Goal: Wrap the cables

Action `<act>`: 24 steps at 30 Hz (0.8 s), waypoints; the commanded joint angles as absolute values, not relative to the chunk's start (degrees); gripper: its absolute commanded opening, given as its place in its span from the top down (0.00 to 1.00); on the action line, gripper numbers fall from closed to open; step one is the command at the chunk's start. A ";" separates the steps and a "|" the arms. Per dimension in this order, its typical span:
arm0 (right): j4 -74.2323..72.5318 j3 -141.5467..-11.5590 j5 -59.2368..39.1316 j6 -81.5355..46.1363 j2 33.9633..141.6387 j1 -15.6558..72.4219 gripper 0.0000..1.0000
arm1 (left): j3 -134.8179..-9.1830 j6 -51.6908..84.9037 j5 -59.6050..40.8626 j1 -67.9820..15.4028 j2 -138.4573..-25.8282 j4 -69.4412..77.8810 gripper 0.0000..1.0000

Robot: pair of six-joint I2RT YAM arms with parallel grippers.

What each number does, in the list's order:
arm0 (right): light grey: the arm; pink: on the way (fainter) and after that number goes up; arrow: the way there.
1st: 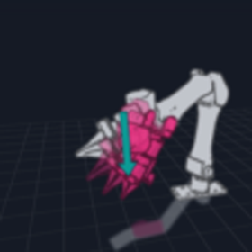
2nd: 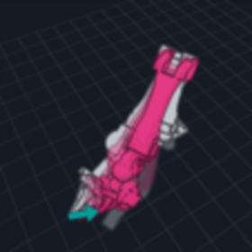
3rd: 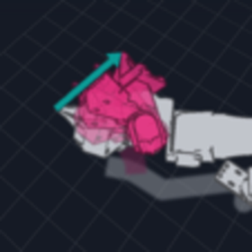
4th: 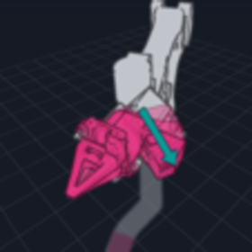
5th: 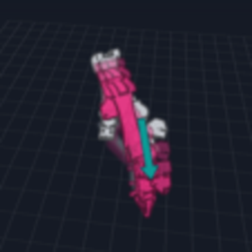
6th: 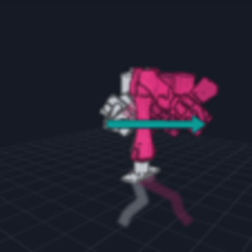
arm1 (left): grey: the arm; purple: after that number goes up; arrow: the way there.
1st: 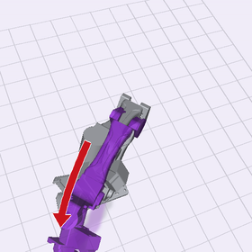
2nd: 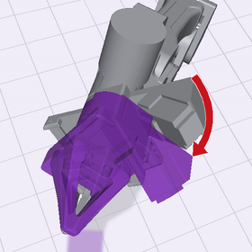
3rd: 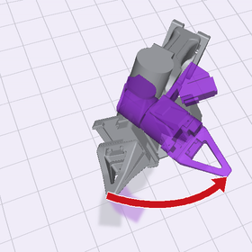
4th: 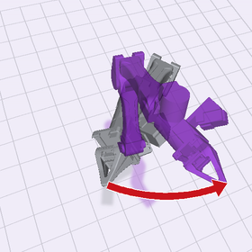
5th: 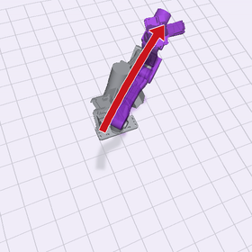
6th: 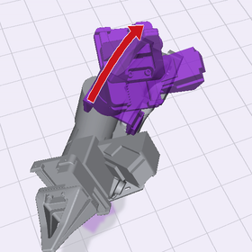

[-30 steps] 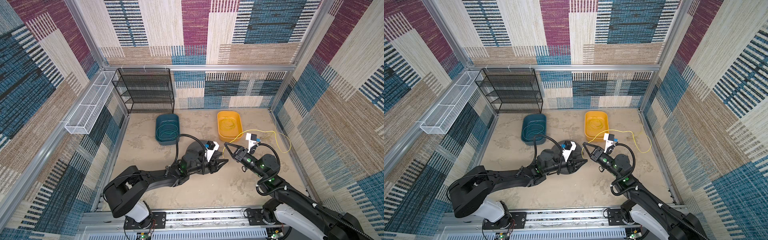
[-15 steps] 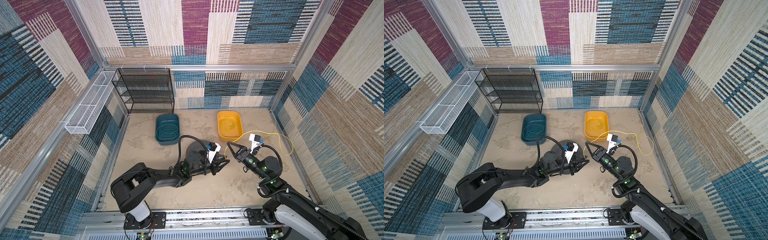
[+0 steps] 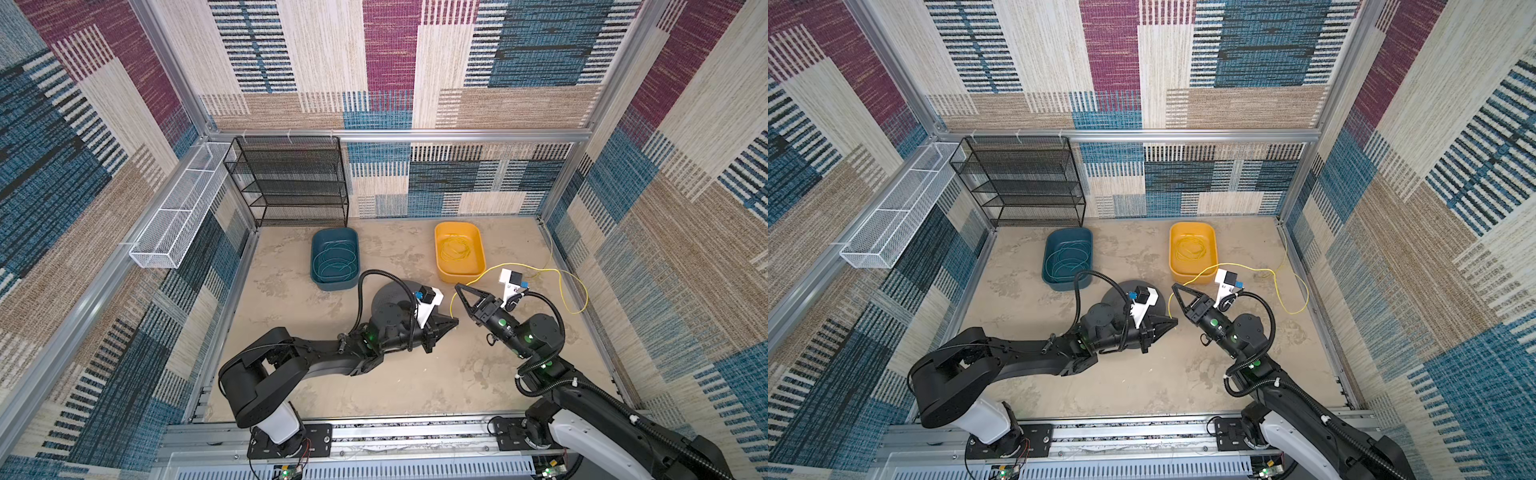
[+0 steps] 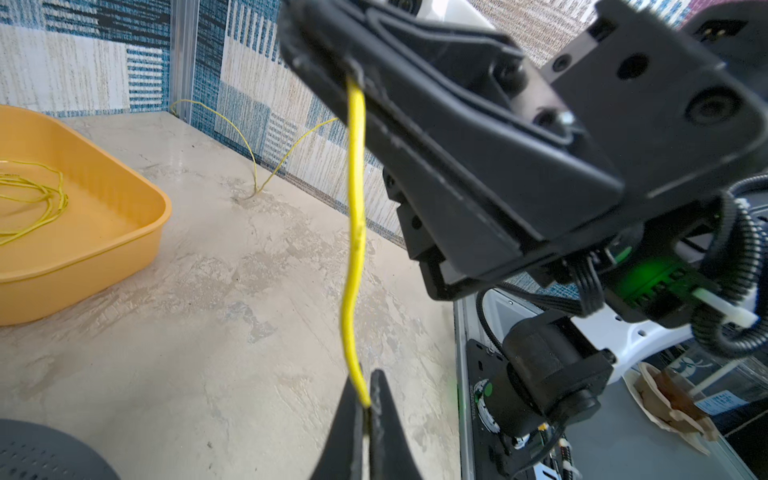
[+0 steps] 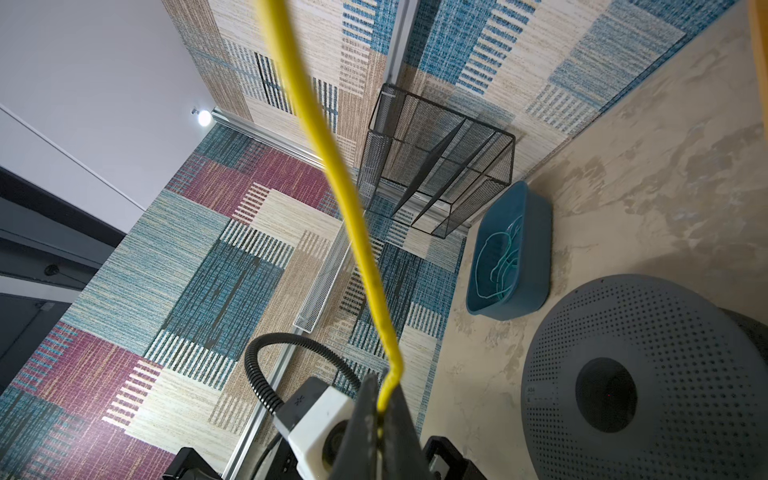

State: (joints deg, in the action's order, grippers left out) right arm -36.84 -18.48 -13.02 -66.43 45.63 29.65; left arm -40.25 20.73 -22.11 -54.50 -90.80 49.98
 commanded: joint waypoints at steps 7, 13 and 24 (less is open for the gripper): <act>-33.87 -21.53 -13.70 -55.50 48.02 28.46 1.00 | -43.81 15.39 -21.23 -54.39 -82.02 17.62 1.00; -28.58 -22.83 -14.92 -48.44 47.32 27.25 1.00 | -43.30 10.27 -13.20 -54.16 -73.81 5.80 1.00; -26.36 -25.73 -23.71 -43.07 49.95 25.09 1.00 | -50.97 3.12 -14.33 -53.75 -70.34 -14.36 1.00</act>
State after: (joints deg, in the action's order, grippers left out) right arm -24.99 -24.01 -24.58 -45.98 48.75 25.61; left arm -50.24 6.48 -12.38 -53.76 -70.11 -4.16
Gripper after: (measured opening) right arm 0.060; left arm 0.051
